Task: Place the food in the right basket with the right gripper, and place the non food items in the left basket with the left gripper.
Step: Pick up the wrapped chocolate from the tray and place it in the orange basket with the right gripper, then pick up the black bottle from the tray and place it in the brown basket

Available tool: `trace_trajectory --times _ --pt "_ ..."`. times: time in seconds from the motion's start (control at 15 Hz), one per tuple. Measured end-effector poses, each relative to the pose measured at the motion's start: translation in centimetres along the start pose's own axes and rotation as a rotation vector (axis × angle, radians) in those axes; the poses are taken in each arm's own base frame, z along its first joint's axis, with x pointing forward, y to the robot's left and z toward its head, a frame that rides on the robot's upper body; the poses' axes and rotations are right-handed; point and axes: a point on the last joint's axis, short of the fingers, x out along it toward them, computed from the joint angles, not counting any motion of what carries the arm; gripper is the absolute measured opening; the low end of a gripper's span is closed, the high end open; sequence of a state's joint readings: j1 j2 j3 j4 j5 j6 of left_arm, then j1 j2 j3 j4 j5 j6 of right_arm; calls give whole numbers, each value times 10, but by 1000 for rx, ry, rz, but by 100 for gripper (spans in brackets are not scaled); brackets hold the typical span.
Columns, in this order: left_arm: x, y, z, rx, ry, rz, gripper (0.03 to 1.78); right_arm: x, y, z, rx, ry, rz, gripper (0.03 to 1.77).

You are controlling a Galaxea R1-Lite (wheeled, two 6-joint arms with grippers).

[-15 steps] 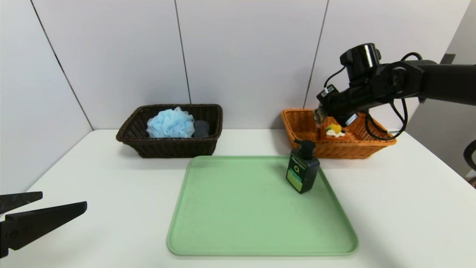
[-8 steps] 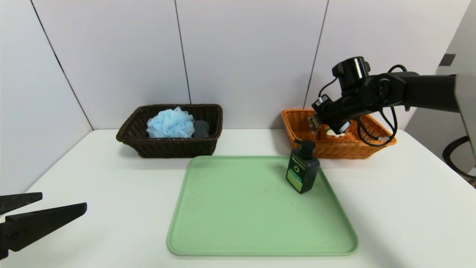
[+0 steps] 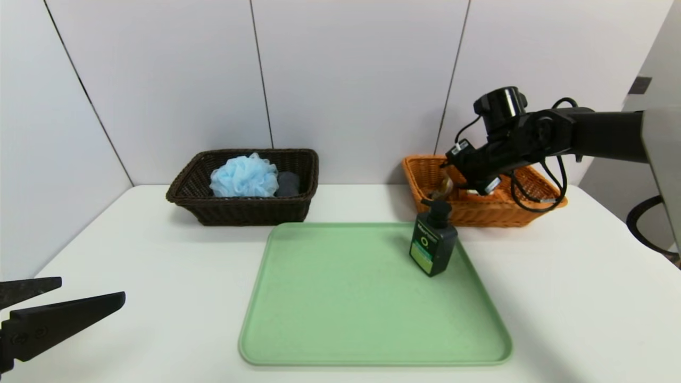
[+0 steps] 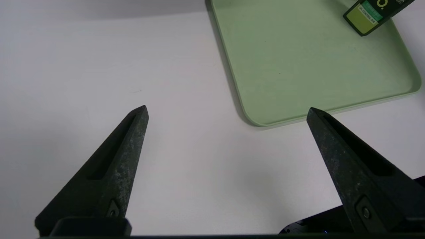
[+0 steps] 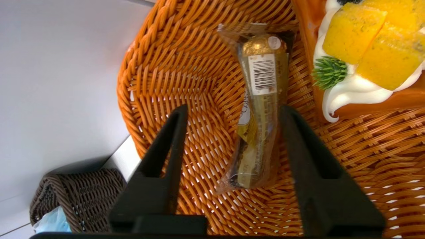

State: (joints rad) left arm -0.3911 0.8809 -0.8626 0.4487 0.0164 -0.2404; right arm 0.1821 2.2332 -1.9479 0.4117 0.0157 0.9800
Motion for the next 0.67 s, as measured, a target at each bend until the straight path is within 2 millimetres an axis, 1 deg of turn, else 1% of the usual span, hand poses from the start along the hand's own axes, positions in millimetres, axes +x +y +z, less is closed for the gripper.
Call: trace_trajectory --times 0.2,0.27,0.33,0.47,0.6,0.67 --pt "0 0 -1 -1 -1 4 169 -4 2 1 -5 -8 5 126" --pt "0 0 -1 -2 -2 5 169 -9 5 1 -8 -11 17 131" --pt "-1 0 -1 -2 -4 5 169 -20 11 0 -16 -14 39 136" --pt "-1 0 0 -1 -7 5 169 -49 29 -7 -51 -21 101 144" --pt "-1 0 0 -1 -8 2 169 -91 50 -20 -137 -31 181 150" --pt "-1 0 0 -1 -8 2 169 -111 57 -28 -195 -32 204 152"
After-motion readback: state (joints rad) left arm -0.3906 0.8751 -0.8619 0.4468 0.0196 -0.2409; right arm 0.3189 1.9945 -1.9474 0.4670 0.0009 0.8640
